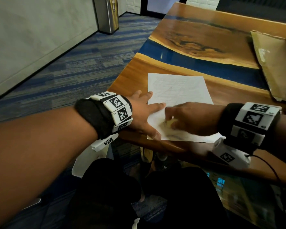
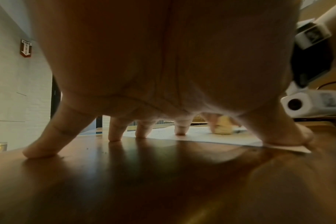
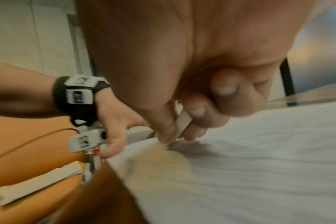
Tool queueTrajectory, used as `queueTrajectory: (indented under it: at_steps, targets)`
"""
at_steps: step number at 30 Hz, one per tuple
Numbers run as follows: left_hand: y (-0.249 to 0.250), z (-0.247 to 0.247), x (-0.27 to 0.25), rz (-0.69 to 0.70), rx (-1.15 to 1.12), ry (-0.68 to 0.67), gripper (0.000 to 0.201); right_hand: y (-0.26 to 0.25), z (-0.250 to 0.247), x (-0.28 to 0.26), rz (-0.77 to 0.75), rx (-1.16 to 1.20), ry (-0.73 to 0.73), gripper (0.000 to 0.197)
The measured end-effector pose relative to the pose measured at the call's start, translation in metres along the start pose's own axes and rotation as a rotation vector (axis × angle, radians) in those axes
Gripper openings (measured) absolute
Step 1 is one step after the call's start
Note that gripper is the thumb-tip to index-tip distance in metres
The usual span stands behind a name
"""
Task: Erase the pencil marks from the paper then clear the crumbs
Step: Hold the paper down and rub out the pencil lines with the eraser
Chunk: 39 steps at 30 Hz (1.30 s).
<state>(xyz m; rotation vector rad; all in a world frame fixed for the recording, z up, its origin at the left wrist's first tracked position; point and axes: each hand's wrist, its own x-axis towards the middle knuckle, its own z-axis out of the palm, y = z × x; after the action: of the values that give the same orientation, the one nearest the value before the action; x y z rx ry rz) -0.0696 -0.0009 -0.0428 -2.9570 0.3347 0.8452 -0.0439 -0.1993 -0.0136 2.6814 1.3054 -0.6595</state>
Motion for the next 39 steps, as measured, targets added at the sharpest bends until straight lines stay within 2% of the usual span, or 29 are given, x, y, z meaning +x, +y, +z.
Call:
queueTrajectory:
  at_steps: [2,3,6,7,8,12,17,19,23,24,25,28,29,34,39]
  targets:
    - [0.0,0.0,-0.001,0.0,0.004,0.001,0.124,0.006,-0.002,0.001,0.086,-0.017,0.098,0.025]
    - [0.0,0.0,-0.001,0.001,0.001,0.001,0.123,0.004,-0.001,0.0,0.074,-0.021,0.107,0.025]
    - [0.0,0.0,-0.001,-0.002,-0.005,-0.002,0.126,-0.009,0.004,-0.004,-0.124,-0.03,-0.007,0.022]
    - [0.0,0.0,-0.001,-0.003,-0.004,-0.006,0.127,-0.01,0.005,-0.005,-0.146,-0.03,-0.044,0.02]
    - [0.001,0.0,-0.001,-0.004,-0.004,-0.008,0.128,-0.006,0.003,-0.004,-0.119,-0.026,-0.051,0.02]
    - [0.0,0.0,-0.002,-0.013,0.012,0.0,0.125,0.023,-0.002,0.007,0.18,0.014,0.053,0.021]
    - [-0.005,-0.004,0.0,0.001,0.067,-0.016,0.132,0.03,0.002,0.012,0.248,0.046,0.072,0.024]
    - [-0.004,-0.004,0.0,0.008,0.073,-0.015,0.133,0.018,0.001,0.006,0.217,0.041,0.083,0.026]
    - [-0.004,-0.004,0.0,0.017,0.055,-0.018,0.133,-0.016,0.007,-0.008,-0.057,0.027,-0.025,0.022]
    - [-0.004,-0.004,0.0,0.014,0.058,-0.016,0.133,-0.016,0.008,-0.009,-0.079,0.03,-0.05,0.021]
    - [-0.004,-0.004,0.0,0.009,0.064,-0.013,0.132,-0.01,0.006,-0.008,-0.046,0.04,-0.046,0.021]
    - [-0.004,-0.005,0.001,-0.002,0.082,-0.019,0.133,0.012,-0.003,-0.004,0.186,0.026,0.07,0.022]
    - [-0.004,-0.006,0.002,-0.001,0.086,-0.027,0.135,0.013,-0.002,-0.005,0.209,0.014,0.092,0.022]
    - [-0.006,-0.011,0.003,0.012,0.092,-0.047,0.138,-0.014,0.009,-0.014,-0.058,0.037,-0.051,0.023]
    - [-0.007,-0.005,0.0,0.001,0.068,-0.028,0.129,0.022,0.005,-0.002,0.217,0.105,0.078,0.02]
